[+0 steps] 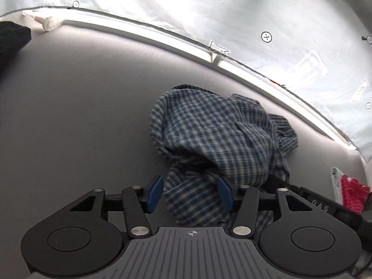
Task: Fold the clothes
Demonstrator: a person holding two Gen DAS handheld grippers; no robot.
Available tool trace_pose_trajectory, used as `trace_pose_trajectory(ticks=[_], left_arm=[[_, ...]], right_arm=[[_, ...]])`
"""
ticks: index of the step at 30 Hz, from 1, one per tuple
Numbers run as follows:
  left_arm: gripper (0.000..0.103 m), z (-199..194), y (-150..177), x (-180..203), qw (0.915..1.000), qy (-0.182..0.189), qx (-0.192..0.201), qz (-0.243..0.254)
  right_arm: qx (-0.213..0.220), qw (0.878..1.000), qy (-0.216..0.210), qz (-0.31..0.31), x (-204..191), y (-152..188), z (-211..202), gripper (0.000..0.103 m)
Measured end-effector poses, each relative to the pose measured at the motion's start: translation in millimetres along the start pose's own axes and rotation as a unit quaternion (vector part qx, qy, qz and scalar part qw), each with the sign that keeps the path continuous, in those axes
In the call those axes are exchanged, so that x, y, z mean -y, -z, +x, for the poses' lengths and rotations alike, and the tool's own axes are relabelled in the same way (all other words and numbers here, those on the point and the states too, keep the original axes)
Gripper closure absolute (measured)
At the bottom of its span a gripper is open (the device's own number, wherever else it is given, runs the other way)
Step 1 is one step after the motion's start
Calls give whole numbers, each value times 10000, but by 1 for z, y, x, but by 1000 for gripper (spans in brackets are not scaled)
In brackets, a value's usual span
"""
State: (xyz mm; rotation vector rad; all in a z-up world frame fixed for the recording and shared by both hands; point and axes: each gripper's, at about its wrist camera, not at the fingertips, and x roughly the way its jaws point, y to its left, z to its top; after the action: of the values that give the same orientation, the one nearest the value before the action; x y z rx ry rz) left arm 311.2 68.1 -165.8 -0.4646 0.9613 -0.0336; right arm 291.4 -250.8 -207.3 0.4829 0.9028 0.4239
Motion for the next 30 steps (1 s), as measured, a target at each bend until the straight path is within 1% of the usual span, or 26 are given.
trace_pose_trajectory(ticks=[2,4,5,6,7,8,10,11,13,15,17,19,22,26,28,30], left_arm=[[41,15,-3,1,9997,155,-146,-99],[43,34,-11,0,9984,263,-441,-216],[49,46,-13,-4,9969,327,-635,-331],[58,55,-15,-8,9951,376,-796,-454],[82,59,-15,-12,9937,400,-874,-583],[93,62,-17,-16,9926,415,-900,-700],[97,68,-19,-23,9901,444,-951,-934],[97,68,-20,-24,9905,400,-926,-936],[98,51,-16,-21,9947,186,-755,-666],[98,39,-18,-20,9969,5,-597,-506],[98,28,-22,-28,9974,-79,-508,-508],[98,20,-25,-41,9966,-125,-487,-655],[98,10,-24,-60,9947,-227,-493,-872],[99,-7,-15,-89,9912,-839,-396,-944],[99,-12,-13,-102,9882,-1137,-371,-957],[99,-14,-14,-113,9849,-1364,-304,-1019]], right_arm=[[-54,9999,30,-101,-9,7,-2,78],[-58,9994,104,-338,-21,15,-5,80],[-72,9989,120,-448,-27,20,-8,80],[-96,9988,95,-475,-31,23,-10,81],[-121,9987,66,-495,-33,25,-11,82],[-119,9987,-11,-485,-37,29,-13,82],[-132,9989,-96,-437,-42,32,-16,82],[-129,9991,-158,-374,-45,33,-16,82],[-120,9992,-285,-243,-50,35,-16,82],[-147,9984,-527,-136,-57,37,-15,83],[-191,9970,-727,-185,-67,40,-14,84],[-257,9950,-910,-305,-81,44,-13,84],[-471,9907,-1230,-334,-100,51,-10,85],[-974,9798,-1704,-379,-123,68,-2,90],[-1203,9751,-1804,-459,-133,78,3,90],[-1509,9721,-1684,-618,-143,88,10,90]])
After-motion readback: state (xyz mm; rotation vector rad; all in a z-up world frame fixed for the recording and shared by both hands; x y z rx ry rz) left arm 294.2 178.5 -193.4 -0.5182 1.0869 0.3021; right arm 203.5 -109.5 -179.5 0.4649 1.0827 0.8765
